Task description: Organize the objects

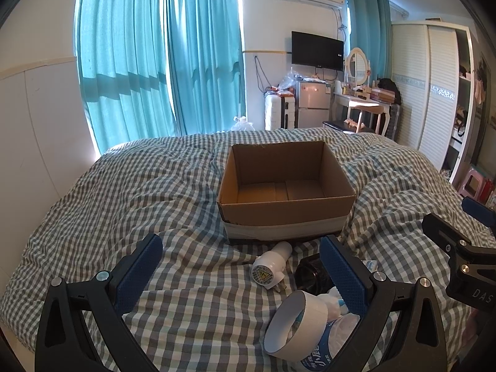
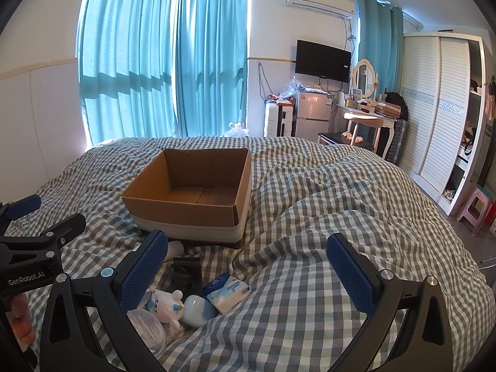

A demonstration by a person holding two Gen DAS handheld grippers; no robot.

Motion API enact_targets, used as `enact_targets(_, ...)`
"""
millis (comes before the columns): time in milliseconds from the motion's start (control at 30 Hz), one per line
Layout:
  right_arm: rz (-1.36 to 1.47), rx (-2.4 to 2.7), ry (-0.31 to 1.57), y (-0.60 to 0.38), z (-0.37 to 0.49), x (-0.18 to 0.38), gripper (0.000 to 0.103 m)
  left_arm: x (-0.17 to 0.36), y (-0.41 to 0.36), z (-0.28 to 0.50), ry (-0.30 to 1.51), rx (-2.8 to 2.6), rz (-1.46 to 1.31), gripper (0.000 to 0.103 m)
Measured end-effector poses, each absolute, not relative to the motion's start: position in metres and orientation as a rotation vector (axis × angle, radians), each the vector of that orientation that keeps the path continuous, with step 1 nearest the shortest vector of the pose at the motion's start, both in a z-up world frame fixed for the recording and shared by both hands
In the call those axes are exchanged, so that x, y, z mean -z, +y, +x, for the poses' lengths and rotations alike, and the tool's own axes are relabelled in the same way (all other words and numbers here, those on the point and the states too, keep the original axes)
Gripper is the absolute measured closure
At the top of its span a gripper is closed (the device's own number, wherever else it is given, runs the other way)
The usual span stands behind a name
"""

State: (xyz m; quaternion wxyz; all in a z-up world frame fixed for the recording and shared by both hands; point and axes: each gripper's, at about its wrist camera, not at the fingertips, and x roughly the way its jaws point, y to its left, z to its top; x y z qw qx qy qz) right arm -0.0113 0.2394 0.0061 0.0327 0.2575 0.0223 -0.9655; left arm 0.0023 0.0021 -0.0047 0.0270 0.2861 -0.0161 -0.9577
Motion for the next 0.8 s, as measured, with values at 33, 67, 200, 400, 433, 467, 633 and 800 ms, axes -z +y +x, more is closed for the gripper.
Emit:
enact_targets(33, 0.794, 2.970, 0.068, 0.2394, -0.0115, -0.0060, 0.000, 0.0046, 0.0019, 0.0019, -0.050, 2.957, 0.885, 0.000)
enact_targets(67, 0.794, 2.970, 0.070, 0.2386, -0.0112, -0.0054, 0.000, 0.0048, 0.0019, 0.0016, -0.049, 2.956, 0.885, 0.000)
enact_targets(200, 0.794, 2.970, 0.071, 0.2383, -0.0110, -0.0055, 0.000, 0.0049, 0.0018, 0.0016, -0.049, 2.957, 0.885, 0.000)
enact_targets(400, 0.798, 2.968, 0.076, 0.2372, -0.0103, -0.0043, 0.000, 0.0049, 0.0018, 0.0015, -0.049, 2.956, 0.886, 0.000)
enact_targets(433, 0.799, 2.966, 0.077, 0.2365, -0.0100, -0.0042, 0.000, 0.0053, 0.0014, 0.0015, -0.048, 2.955, 0.888, 0.000)
enact_targets(467, 0.800, 2.965, 0.077, 0.2365, -0.0101, -0.0044, 0.000, 0.0065, 0.0006, 0.0015, -0.047, 2.955, 0.888, 0.000)
enact_targets(633, 0.800, 2.965, 0.078, 0.2363, -0.0101, -0.0043, 0.000, 0.0098, 0.0002, 0.0026, -0.045, 2.952, 0.890, 0.000)
enact_targets(800, 0.802, 2.965, 0.080, 0.2357, -0.0098, -0.0041, 0.000, 0.0097, -0.0001, 0.0026, -0.045, 2.953, 0.891, 0.000)
